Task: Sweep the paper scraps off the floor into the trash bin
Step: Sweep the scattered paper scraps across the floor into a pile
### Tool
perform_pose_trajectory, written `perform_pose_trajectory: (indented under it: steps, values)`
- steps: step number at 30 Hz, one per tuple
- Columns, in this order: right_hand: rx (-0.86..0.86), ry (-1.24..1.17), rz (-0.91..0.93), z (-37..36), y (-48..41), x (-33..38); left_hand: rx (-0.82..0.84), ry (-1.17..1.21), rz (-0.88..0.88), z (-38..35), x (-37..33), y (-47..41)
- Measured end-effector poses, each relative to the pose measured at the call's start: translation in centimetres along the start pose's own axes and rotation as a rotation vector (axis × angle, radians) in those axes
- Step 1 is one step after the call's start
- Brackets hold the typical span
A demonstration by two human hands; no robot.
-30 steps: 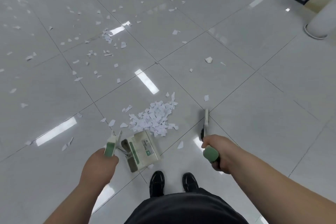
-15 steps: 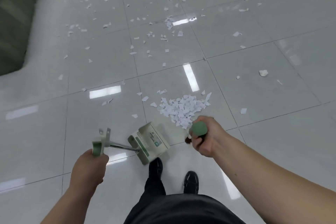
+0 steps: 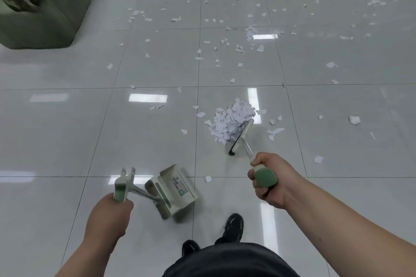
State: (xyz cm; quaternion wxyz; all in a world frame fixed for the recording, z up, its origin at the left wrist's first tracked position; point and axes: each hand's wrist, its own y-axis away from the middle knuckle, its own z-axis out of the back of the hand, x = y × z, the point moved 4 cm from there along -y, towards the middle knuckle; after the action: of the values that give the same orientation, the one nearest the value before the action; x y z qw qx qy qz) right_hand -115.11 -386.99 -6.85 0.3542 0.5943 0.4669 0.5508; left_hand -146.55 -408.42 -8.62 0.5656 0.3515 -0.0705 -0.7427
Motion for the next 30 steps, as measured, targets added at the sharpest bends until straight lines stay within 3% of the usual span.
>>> perform_pose_trajectory:
  steps: [15,24,30]
  values:
    - [-0.015,0.532,-0.122,-8.3,3.6,-11.2,0.055,0.123,0.104,5.0,10.8,-1.2]
    - [-0.188,0.704,0.021,-6.2,1.9,-7.1,0.075,0.125,0.090,4.6,10.6,-2.3]
    - [-0.174,0.797,0.088,-3.6,-0.5,-1.9,0.045,0.090,0.081,2.7,6.6,-3.9]
